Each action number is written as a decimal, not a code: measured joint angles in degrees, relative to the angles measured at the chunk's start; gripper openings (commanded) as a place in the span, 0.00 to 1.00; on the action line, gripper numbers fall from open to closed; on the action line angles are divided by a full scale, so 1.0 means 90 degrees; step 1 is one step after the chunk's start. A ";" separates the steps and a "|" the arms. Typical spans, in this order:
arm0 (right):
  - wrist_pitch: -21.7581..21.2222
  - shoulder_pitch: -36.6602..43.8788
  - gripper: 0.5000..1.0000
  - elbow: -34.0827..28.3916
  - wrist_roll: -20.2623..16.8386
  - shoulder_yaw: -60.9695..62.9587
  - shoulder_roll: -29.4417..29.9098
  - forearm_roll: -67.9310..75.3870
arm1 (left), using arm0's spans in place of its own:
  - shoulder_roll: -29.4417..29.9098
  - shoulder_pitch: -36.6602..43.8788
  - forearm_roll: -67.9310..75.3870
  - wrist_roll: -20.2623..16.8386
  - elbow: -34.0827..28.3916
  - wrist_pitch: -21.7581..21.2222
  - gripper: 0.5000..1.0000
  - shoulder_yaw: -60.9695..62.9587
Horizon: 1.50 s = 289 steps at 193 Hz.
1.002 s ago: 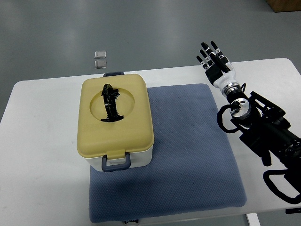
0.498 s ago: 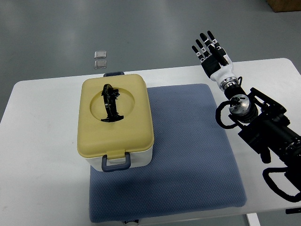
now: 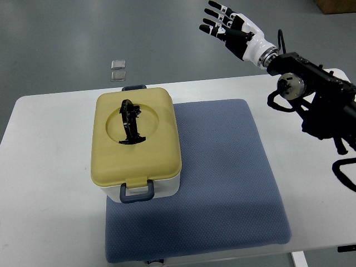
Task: Open white storage box with right hand
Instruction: 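Move the right hand over the lid and lower it to the black handle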
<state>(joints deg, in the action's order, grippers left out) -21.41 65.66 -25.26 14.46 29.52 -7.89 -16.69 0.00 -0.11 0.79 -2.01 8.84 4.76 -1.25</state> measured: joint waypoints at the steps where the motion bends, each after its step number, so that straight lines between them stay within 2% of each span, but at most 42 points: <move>1: -0.0009 0.0033 0.85 0.0000 -0.0008 -0.0045 -0.0011 -0.0043 | 0.0000 0.0000 0.0000 0.0000 0.0001 0.0000 1.00 0.0000; 30: -0.0545 0.1160 0.86 -0.0099 -0.0218 -0.1459 -0.0244 -0.1146 | 0.0000 -0.0007 0.0006 -0.0001 0.0130 0.0009 1.00 0.0003; 67: -0.1398 0.2725 0.86 -0.0433 -0.0558 -0.3139 -0.0398 -0.1751 | 0.0000 -0.0006 0.0008 -0.0001 0.0233 0.0009 1.00 0.0003; 106: -0.1508 0.3997 0.86 -0.1239 -0.1029 -0.4352 -0.0311 -0.1884 | 0.0000 -0.0007 0.0003 -0.0001 0.0386 0.0009 1.00 0.0008; 127: -0.1510 0.4390 0.86 -0.1714 -0.1471 -0.4551 -0.0144 -0.1882 | 0.0000 -0.0013 -0.0001 -0.0001 0.0432 0.0009 1.00 0.0012; 147: -0.1510 0.4611 0.86 -0.2232 -0.1628 -0.4584 -0.0052 -0.1902 | 0.0000 -0.0016 -0.0003 -0.0001 0.0442 0.0009 1.00 0.0012; 190: -0.1510 0.5008 0.86 -0.3236 -0.1641 -0.4595 0.0161 -0.2207 | 0.0000 -0.0017 -0.0003 -0.0001 0.0441 0.0009 1.00 0.0003; 238: -0.1510 0.5012 0.85 -0.3335 -0.1532 -0.4594 0.0611 -0.2738 | 0.0000 -0.0017 -0.0002 -0.0001 0.0441 0.0009 1.00 0.0002; 289: -0.1510 0.4968 0.84 -0.3436 -0.0948 -0.4581 0.0775 -0.3852 | 0.0000 -0.0017 0.0001 0.0000 0.0424 0.0009 1.00 -0.0007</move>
<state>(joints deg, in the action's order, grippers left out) -35.00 110.37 -56.18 5.93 -11.71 -0.91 -51.37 0.00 -0.26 0.80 -2.02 12.66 4.84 -1.32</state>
